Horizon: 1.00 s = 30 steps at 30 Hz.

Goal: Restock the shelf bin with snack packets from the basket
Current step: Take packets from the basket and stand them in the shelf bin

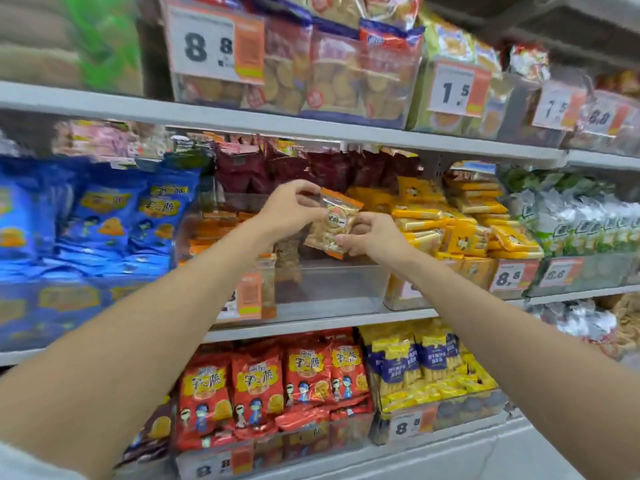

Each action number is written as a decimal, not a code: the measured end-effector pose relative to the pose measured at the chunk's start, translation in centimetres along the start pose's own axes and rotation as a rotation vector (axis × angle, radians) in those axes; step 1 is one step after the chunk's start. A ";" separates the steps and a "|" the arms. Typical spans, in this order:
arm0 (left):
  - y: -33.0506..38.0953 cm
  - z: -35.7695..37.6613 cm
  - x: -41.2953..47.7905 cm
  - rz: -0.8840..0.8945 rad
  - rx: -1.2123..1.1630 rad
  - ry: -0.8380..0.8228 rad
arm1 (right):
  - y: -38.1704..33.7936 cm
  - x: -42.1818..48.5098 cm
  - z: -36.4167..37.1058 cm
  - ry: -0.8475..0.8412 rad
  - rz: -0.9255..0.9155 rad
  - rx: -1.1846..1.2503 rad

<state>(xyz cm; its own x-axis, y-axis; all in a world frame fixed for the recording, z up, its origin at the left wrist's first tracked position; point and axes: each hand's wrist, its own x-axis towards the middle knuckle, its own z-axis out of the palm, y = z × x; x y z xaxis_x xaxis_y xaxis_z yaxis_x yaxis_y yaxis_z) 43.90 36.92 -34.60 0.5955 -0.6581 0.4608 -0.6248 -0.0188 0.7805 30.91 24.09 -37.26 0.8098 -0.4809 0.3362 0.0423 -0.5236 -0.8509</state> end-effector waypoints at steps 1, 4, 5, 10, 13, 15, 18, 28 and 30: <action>-0.3 -0.9 0.7 0.010 0.066 0.001 | 0.4 1.2 0.6 -0.013 0.002 -0.035; -2.0 -2.8 2.4 -0.018 0.307 -0.096 | 1.8 4.5 2.8 -0.081 0.055 -0.248; -2.7 -3.1 2.8 -0.039 0.418 -0.143 | 2.5 5.6 3.4 -0.115 0.092 -0.322; -6.7 -2.6 4.8 -0.172 0.700 -0.264 | 3.7 8.8 5.8 -0.275 0.247 -0.520; -8.4 -2.3 5.4 -0.205 0.713 -0.219 | 4.6 10.2 7.1 -0.345 0.290 -0.584; -8.8 -2.1 5.6 -0.209 0.739 -0.180 | 5.2 10.6 7.5 -0.405 0.328 -0.561; -8.9 -1.8 5.8 -0.226 0.792 -0.159 | 5.1 10.6 7.9 -0.451 0.360 -0.501; -7.7 -2.4 5.2 -0.234 0.745 -0.191 | 5.0 9.9 6.8 -0.383 0.384 -0.365; -6.7 -2.6 4.6 -0.211 0.725 -0.170 | 4.6 9.3 6.2 -0.287 0.368 -0.397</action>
<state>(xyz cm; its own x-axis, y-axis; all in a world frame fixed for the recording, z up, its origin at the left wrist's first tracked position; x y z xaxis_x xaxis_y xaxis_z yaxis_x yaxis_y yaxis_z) 52.13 35.95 -36.57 0.6894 -0.6915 0.2159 -0.7162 -0.6059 0.3462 42.25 21.58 -40.51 0.8575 -0.5002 -0.1204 -0.4467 -0.6075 -0.6568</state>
